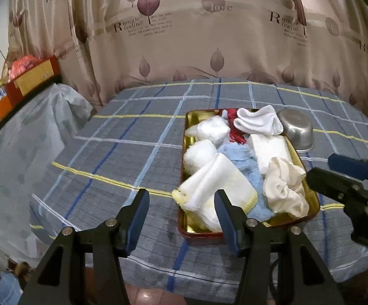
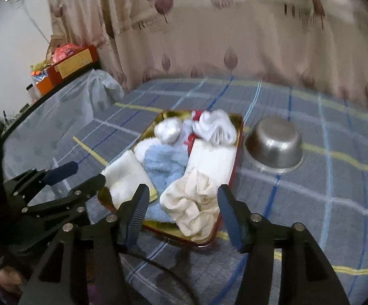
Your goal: Organize soft objects
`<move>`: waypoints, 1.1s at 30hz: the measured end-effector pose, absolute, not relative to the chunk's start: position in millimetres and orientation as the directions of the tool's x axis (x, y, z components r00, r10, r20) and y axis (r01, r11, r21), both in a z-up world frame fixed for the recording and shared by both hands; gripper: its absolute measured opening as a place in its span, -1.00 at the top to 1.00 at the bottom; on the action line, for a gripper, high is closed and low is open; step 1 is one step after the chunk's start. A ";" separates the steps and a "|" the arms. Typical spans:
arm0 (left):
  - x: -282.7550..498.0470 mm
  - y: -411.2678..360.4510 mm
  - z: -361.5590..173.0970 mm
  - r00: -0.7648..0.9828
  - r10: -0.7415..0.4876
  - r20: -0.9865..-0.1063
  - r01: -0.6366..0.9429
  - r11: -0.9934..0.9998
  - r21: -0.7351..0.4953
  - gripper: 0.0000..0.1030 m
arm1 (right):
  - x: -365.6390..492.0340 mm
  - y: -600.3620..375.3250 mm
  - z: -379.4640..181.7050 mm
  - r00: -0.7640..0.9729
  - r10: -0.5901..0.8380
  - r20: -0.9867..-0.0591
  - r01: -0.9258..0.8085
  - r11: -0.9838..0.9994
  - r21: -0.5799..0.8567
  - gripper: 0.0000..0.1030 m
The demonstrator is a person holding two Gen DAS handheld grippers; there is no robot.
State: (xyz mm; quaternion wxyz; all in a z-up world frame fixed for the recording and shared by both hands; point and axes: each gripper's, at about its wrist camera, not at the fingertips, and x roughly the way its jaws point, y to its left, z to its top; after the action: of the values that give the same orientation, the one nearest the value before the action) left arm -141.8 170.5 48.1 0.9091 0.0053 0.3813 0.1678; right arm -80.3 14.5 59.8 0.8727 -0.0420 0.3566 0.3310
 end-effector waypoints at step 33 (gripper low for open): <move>-199.9 145.6 79.0 0.777 0.260 -0.573 -0.286 0.957 0.046 -0.06 | -160.0 -14.7 100.3 0.822 0.420 -0.385 -0.462 0.887 -0.019 -0.95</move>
State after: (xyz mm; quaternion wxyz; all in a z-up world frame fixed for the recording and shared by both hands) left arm -199.9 145.6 79.0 0.9424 -0.0217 0.3007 0.1447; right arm -160.0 -14.7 100.3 0.9527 -0.0558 0.1887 0.2315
